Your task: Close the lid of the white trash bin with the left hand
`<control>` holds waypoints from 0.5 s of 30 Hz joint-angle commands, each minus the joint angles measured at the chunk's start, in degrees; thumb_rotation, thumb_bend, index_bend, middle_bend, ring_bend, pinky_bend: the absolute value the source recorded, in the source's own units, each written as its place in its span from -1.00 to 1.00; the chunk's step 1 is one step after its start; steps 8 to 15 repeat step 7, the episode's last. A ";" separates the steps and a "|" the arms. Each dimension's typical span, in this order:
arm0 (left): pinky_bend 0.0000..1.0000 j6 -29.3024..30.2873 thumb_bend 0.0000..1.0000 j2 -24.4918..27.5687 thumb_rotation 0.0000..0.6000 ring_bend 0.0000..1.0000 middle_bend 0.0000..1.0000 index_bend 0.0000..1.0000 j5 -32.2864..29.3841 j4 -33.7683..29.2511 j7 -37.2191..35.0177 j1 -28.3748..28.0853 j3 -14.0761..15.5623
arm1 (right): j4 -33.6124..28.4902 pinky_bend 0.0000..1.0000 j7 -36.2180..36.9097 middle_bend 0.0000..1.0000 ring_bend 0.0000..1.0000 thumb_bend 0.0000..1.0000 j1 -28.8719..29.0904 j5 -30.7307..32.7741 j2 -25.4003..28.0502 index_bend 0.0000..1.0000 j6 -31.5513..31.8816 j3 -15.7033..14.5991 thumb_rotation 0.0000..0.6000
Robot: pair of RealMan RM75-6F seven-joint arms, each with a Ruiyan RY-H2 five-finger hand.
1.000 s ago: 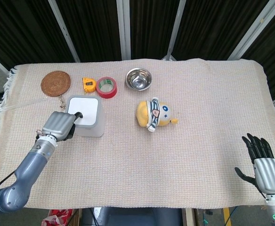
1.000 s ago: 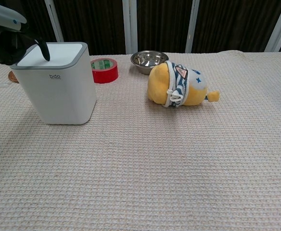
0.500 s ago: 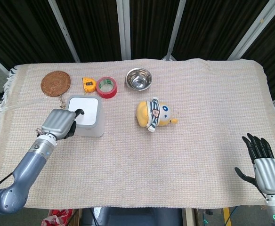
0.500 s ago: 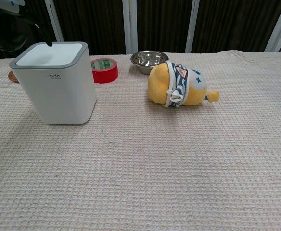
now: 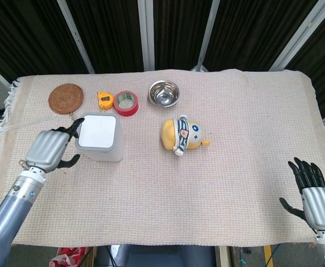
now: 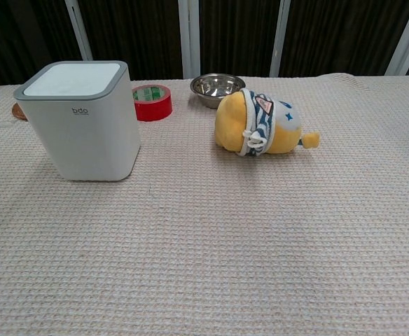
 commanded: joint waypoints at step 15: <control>-1.00 25.92 -0.80 -15.68 1.00 -1.00 -1.00 -1.00 33.89 28.25 -15.27 30.10 15.91 | 0.26 -1.00 -2.64 -1.00 -1.00 -0.52 -0.55 0.51 -0.46 -1.00 1.32 0.63 1.00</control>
